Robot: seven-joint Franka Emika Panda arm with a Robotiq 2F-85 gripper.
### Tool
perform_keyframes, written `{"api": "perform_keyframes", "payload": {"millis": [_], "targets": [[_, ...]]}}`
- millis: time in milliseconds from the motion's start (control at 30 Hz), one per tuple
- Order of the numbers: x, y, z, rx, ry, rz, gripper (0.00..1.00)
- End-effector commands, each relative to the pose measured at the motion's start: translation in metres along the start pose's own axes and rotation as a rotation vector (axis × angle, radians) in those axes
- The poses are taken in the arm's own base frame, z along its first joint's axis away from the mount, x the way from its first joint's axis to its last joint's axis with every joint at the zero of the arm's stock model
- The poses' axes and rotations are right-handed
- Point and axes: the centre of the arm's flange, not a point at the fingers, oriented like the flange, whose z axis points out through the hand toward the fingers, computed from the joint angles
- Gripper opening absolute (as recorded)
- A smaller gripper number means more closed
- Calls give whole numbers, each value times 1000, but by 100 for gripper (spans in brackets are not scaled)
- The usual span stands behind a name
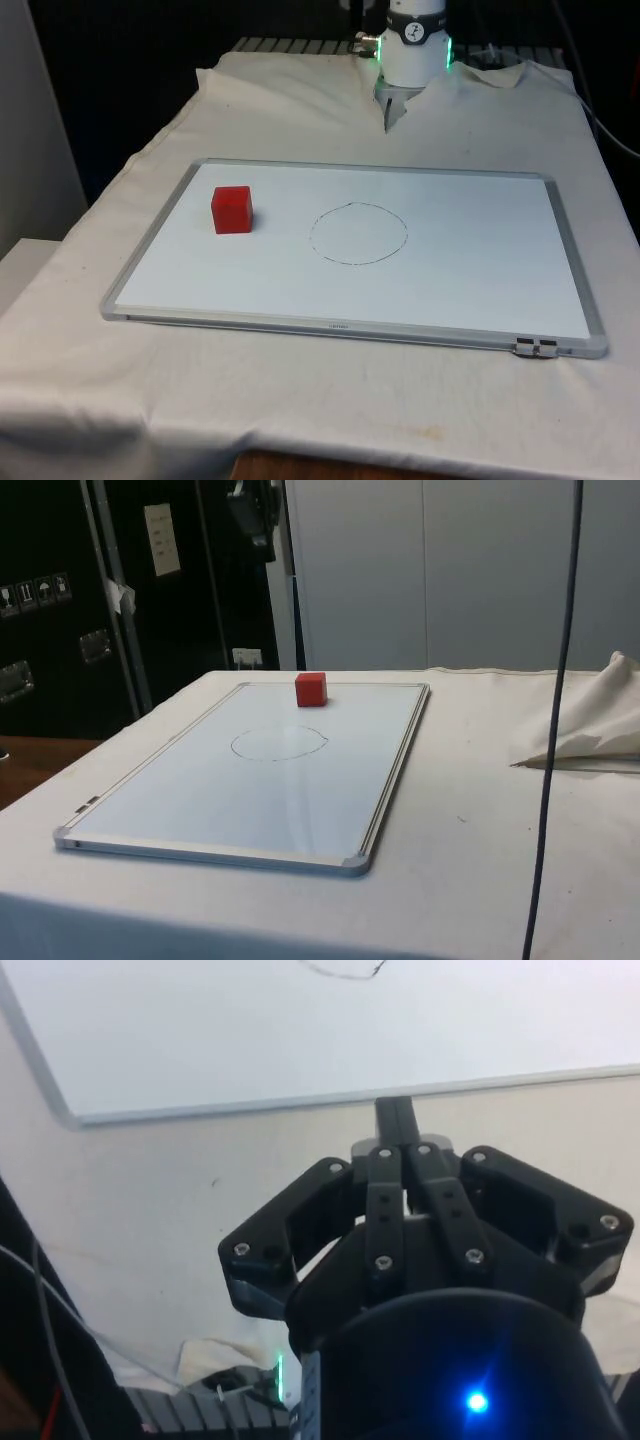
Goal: Push the cube into the marked area.
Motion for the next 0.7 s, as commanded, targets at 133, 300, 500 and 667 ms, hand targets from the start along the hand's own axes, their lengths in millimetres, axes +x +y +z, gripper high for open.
{"api": "perform_keyframes", "payload": {"millis": [133, 300, 500, 667], "targets": [[7, 19, 12, 0, 1, -1, 0], [11, 37, 25, -8, 3, -1, 0], [12, 55, 40, -15, 3, 0, 0], [13, 77, 60, -16, -5, 1, 0]]}}
